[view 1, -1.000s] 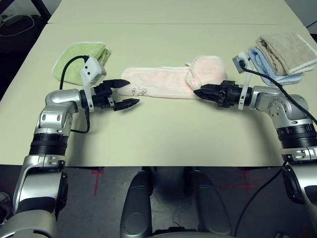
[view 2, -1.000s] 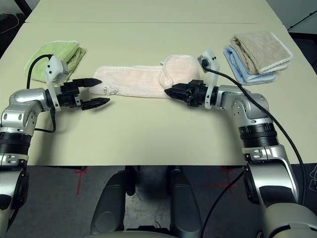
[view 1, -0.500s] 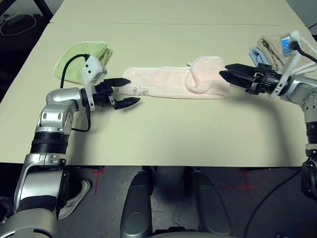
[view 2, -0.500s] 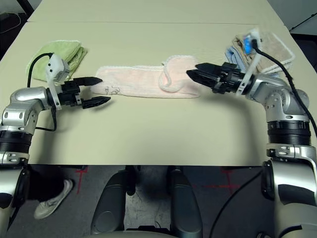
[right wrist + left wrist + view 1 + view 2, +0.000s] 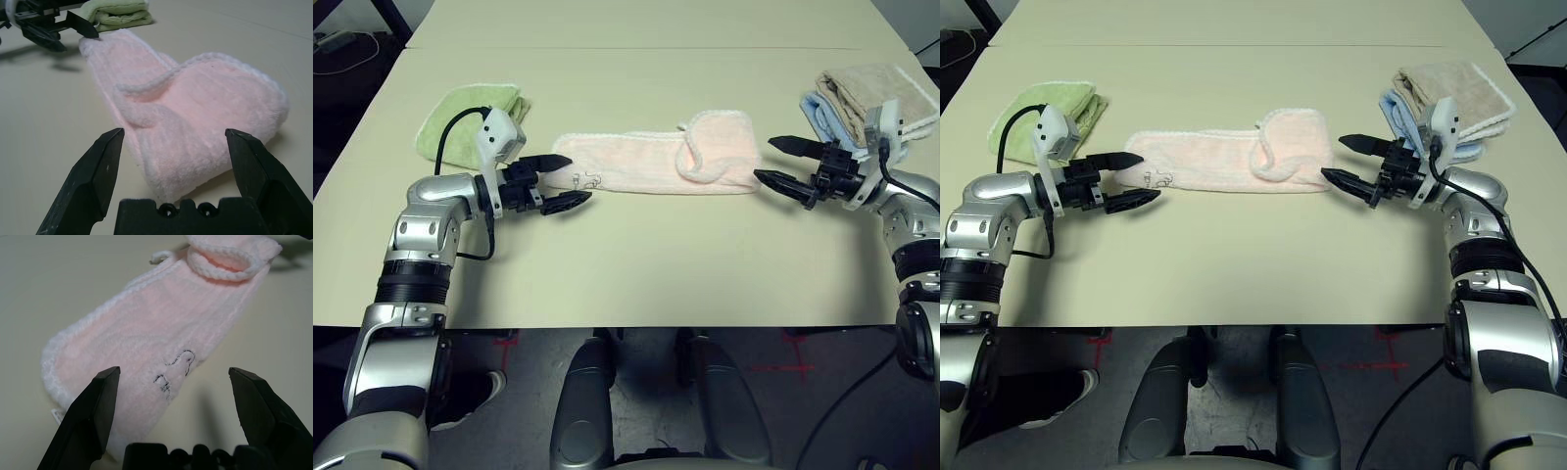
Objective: Fold the towel and set it aside.
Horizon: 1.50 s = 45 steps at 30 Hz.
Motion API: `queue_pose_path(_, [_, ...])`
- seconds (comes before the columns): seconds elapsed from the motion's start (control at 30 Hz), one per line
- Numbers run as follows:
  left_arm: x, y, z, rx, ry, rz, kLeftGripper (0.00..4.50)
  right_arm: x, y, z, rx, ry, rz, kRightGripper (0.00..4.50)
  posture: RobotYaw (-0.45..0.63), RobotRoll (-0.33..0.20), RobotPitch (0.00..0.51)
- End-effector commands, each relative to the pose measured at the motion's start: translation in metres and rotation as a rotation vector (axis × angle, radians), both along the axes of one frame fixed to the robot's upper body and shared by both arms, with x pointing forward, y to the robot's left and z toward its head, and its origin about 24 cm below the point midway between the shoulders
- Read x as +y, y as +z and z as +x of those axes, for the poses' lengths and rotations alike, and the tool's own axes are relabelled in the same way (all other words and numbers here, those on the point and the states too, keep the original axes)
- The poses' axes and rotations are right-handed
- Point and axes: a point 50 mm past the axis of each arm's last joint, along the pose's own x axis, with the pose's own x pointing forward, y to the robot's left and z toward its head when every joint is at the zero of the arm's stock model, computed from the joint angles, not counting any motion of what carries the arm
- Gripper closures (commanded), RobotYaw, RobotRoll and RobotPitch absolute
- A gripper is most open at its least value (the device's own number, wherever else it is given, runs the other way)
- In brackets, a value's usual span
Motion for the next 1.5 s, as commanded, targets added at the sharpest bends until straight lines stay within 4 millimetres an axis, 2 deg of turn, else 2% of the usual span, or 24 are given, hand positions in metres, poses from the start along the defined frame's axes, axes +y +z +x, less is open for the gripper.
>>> queue_pose_path(0.03, [0.002, -0.003, -0.005, 0.005, 0.044, -0.021, 0.0, -0.003, -0.006, -0.005, 0.01, 0.052, -0.056, 0.01, 0.06, 0.0, 0.247])
queue_pose_path(0.37, [0.004, 0.001, -0.002, 0.004, 0.071, -0.012, 0.0, -0.002, -0.009, -0.004, -0.023, 0.054, -0.121, 0.01, 0.06, 0.0, 0.247])
queue_pose_path(0.63, [0.001, -0.003, -0.004, 0.019, 0.08, -0.004, 0.0, -0.003, -0.012, -0.005, -0.07, 0.035, -0.149, 0.01, 0.06, 0.0, 0.253])
queue_pose_path(0.8, [0.005, 0.009, -0.005, 0.014, 0.11, 0.002, 0.0, -0.004, -0.01, -0.006, -0.071, 0.041, -0.167, 0.01, 0.07, 0.0, 0.252])
queue_pose_path(1.0, [0.011, 0.029, -0.009, 0.054, 0.164, -0.087, 0.0, -0.001, -0.008, -0.004, -0.076, 0.051, -0.167, 0.01, 0.08, 0.0, 0.251])
queue_pose_path(1.13, [0.024, 0.039, -0.015, 0.157, 0.235, -0.167, 0.0, 0.0, -0.009, -0.004, -0.073, 0.052, -0.167, 0.01, 0.09, 0.0, 0.252])
queue_pose_path(1.27, [0.034, 0.034, -0.029, 0.369, 0.268, -0.253, 0.0, 0.0, -0.01, -0.004, -0.068, 0.047, -0.172, 0.01, 0.09, 0.0, 0.253])
queue_pose_path(1.5, [0.019, 0.027, -0.034, 0.621, 0.262, -0.441, 0.0, 0.0, -0.011, -0.003, -0.06, 0.034, -0.176, 0.01, 0.09, 0.0, 0.25])
